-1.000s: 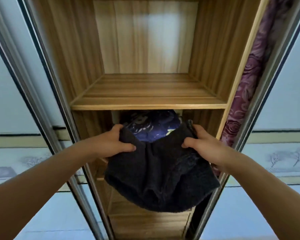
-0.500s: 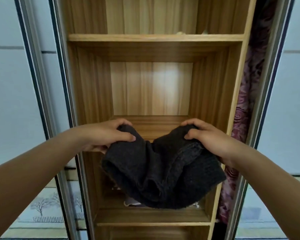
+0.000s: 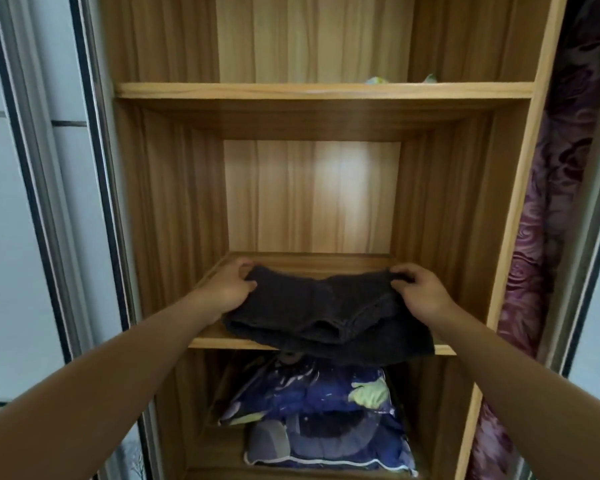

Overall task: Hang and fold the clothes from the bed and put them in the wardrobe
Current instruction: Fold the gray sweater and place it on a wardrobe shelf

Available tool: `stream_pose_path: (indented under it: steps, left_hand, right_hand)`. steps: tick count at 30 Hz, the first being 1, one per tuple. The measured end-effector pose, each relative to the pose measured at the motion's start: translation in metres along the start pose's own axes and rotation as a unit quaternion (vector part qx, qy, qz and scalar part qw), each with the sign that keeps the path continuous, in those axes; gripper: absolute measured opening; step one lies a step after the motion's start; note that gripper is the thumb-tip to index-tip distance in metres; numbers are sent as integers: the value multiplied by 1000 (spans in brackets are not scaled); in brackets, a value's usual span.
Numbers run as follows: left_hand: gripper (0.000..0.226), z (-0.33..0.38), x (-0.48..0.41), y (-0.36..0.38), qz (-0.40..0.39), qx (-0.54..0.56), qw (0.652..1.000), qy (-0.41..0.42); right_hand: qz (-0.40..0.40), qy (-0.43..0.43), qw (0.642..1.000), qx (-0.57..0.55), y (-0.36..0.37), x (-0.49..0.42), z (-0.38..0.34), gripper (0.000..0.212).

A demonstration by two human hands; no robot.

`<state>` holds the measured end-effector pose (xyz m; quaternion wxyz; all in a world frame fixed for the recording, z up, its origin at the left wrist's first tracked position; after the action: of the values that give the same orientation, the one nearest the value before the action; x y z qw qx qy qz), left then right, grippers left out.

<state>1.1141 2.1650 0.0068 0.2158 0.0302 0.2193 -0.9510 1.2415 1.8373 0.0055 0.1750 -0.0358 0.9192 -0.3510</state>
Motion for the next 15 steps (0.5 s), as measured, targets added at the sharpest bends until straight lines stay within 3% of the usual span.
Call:
stream_pose_path:
  steps: [2, 4, 6, 8, 10, 15]
  left_hand:
    - [48, -3, -4, 13, -31, -117, 991, 56]
    - [63, -8, -1, 31, -99, -205, 970, 88]
    - [99, -19, 7, 55, -185, -286, 936, 84]
    - [121, -28, 10, 72, -225, -355, 905, 72]
    - [116, -32, -2, 80, -225, -380, 895, 64]
    - [101, -33, -49, 97, -215, -402, 889, 49]
  right_hand:
    - [12, -37, 971, 234, 9, -4, 3, 33]
    - [22, -120, 925, 361, 18, 4, -11, 57]
    - [-68, -215, 880, 417, 49, 23, -27, 94]
    - [-164, -232, 833, 475, 77, 35, -21, 114]
    - [-187, -217, 813, 507, 85, 25, -14, 111]
    - [-191, -177, 816, 516, 90, -23, -5, 87]
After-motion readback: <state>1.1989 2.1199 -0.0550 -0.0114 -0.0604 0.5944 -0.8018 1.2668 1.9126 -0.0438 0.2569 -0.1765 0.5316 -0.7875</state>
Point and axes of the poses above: each hand's wrist, its own x-axis away from the middle knuckle, its own y-axis out of the palm, z = x × y, the point moved 9 cm from there along -x, towards the middle knuckle, and after that the axes turned 13 degrees about x, right-handed, at the moved point
